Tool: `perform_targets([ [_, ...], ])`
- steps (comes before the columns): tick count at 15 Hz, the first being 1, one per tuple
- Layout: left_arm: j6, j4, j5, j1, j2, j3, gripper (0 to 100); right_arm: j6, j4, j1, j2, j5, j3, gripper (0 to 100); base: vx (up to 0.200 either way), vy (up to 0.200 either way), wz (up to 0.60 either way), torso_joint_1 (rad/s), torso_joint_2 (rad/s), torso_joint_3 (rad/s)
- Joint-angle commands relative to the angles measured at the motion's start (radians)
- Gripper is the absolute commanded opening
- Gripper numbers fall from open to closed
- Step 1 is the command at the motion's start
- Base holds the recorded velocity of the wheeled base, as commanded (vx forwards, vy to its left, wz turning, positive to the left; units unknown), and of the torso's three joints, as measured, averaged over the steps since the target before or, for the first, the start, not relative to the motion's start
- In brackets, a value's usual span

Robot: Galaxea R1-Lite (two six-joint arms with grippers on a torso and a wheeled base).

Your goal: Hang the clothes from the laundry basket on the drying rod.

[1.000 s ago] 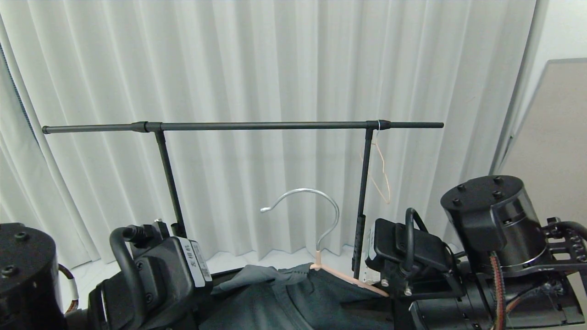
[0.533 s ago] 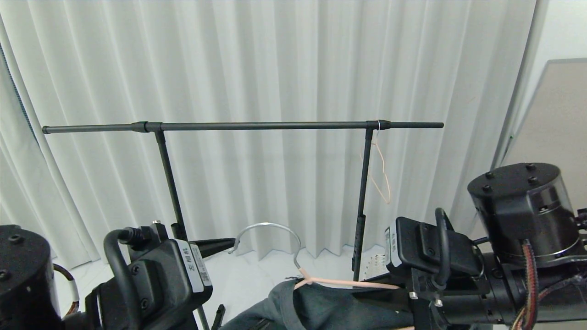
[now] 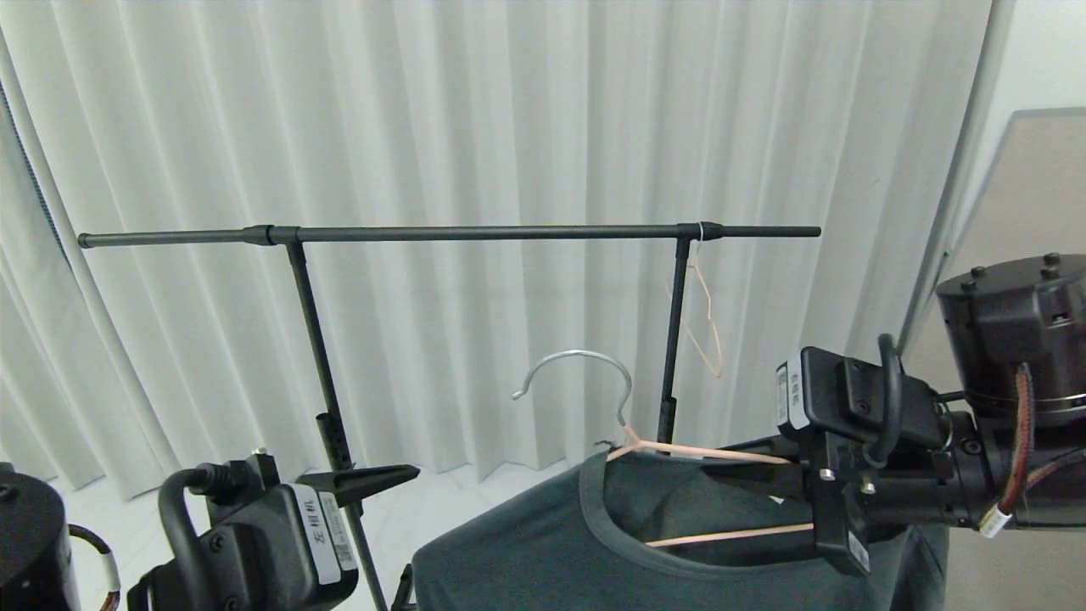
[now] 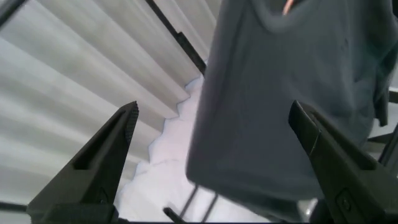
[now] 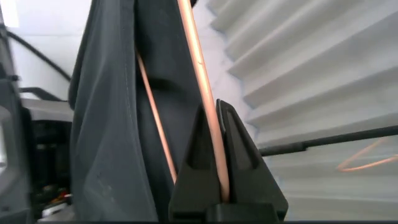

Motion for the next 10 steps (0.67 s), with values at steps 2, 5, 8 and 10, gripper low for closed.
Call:
perform_targets([
  [2, -0.081, -0.001, 0.002, 0.071, -0.071, 0.059, 100, -0.063, 0.001, -0.039, -0.033, 0.049, 0.009, 0, 0.000, 0.000, 0.00, 0.000, 0.00, 0.000],
  [5, -0.111, 0.001, -0.004, 0.232, -0.121, 0.136, 100, -0.094, -0.002, -0.072, -0.041, 0.089, 0.006, 0, 0.000, 0.000, 0.00, 0.000, 0.00, 0.000],
  [8, -0.101, 0.003, -0.027, 0.295, -0.121, 0.253, 100, -0.094, -0.022, -0.088, -0.058, 0.133, 0.002, 0, 0.000, 0.000, 0.00, 0.000, 0.00, 0.000],
  [10, -0.098, 0.004, -0.029, 0.295, -0.095, 0.306, 100, -0.094, -0.049, -0.088, -0.062, 0.135, 0.000, 0, 0.000, 0.000, 0.00, 0.000, 0.00, 0.000],
])
